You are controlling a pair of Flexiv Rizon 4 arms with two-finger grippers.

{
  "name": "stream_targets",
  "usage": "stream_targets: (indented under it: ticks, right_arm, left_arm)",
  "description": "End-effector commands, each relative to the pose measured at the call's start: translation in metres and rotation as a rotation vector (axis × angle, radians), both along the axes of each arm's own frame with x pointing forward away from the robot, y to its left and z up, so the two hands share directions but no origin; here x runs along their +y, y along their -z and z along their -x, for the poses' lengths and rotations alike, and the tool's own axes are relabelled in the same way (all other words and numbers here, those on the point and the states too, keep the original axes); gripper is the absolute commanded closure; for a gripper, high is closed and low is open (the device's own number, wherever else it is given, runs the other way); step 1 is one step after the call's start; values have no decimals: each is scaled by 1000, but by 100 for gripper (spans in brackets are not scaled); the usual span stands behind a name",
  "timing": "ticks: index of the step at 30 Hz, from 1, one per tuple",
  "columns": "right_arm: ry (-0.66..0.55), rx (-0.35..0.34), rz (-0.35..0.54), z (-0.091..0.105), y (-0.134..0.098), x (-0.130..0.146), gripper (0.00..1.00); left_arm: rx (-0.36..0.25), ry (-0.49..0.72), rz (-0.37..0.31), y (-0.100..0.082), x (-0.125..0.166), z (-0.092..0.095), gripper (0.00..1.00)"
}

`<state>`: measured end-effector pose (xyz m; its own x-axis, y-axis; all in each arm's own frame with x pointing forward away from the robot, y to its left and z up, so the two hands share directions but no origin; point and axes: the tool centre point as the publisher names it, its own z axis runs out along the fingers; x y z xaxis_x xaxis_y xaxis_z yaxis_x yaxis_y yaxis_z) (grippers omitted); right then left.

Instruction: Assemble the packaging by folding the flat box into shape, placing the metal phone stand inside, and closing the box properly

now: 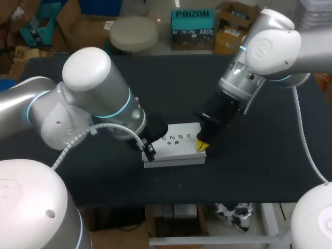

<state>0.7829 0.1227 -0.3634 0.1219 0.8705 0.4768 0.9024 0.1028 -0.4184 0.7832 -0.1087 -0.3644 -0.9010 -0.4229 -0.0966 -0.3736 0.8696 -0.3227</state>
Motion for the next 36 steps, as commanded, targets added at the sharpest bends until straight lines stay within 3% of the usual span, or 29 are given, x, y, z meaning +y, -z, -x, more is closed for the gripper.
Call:
stream_targets:
  ticks: [1,15,28,32,36]
  right_arm:
    - [1,7,2,-2,9,1,100]
    - [7,40,-4,-2,23,0,100]
    - [11,-38,-19,5,-8,-1,100]
    - [10,-17,-12,2,3,0,100]
    - [13,11,-9,0,15,0,100]
  left_arm:
    - [4,-12,-19,5,-5,-2,100]
    - [24,-30,-16,16,-3,0,100]
    - [-46,-22,-18,-6,-4,8,100]
    - [-20,-40,-34,5,-3,4,100]
    - [9,-48,-4,17,3,0,100]
